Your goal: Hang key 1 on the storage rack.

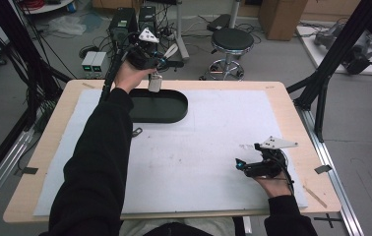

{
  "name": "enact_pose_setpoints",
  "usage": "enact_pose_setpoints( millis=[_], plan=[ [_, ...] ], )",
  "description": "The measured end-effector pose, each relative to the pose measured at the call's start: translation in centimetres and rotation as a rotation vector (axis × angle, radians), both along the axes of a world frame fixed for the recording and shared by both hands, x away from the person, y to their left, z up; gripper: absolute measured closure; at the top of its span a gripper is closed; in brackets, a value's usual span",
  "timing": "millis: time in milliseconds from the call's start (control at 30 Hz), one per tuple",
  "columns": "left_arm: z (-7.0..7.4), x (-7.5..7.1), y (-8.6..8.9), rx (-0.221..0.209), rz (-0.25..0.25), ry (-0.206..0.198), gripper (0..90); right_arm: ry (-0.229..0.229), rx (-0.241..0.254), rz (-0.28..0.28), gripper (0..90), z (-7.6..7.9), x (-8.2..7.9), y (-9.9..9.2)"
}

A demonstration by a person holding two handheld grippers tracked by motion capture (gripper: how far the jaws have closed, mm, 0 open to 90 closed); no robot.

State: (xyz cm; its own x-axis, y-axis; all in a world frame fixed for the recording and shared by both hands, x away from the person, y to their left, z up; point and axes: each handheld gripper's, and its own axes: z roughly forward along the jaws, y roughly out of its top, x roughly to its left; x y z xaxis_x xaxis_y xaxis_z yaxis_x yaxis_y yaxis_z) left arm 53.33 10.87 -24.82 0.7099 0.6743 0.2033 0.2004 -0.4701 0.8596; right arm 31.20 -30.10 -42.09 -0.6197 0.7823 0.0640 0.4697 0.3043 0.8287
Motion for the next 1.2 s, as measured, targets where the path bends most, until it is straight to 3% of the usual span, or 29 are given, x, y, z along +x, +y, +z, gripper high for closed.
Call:
enact_pose_setpoints(
  millis=[100,167,233,333,500,733,967,1133,1200],
  plan=[
    [0.1,0.3,-0.2,-0.017,-0.006,0.009,82.7,0.001,0.001,-0.004,0.8,0.0,-0.1,-0.1],
    [0.2,0.4,-0.3,0.005,0.011,0.003,82.7,0.001,-0.002,-0.003,0.8,-0.1,-0.1,-0.1],
    [0.3,0.7,-0.1,-0.004,0.047,0.006,82.8,0.003,-0.003,-0.004,0.8,-0.1,-0.1,-0.1],
    [0.4,1.0,0.3,-0.040,0.061,0.006,82.7,0.003,-0.006,-0.004,0.8,-0.1,-0.2,-0.1],
    [0.4,1.2,0.5,-0.037,0.085,0.006,82.7,0.007,-0.006,-0.011,0.8,-0.2,-0.2,-0.3],
    [0.0,1.6,0.0,-0.043,0.088,-0.006,82.7,0.008,-0.010,-0.009,0.8,-0.2,-0.2,-0.2],
    [-0.1,2.5,-0.1,-0.055,0.139,-0.007,82.6,0.011,-0.015,-0.004,0.8,-0.3,-0.2,-0.1],
    [-0.5,3.1,0.5,-0.052,0.226,0.019,82.6,0.017,-0.019,-0.001,0.8,-0.4,-0.3,-0.1],
    [-0.7,3.3,0.9,-0.063,0.234,0.030,82.5,0.020,-0.021,0.000,0.8,-0.4,-0.3,-0.1]
  ],
)
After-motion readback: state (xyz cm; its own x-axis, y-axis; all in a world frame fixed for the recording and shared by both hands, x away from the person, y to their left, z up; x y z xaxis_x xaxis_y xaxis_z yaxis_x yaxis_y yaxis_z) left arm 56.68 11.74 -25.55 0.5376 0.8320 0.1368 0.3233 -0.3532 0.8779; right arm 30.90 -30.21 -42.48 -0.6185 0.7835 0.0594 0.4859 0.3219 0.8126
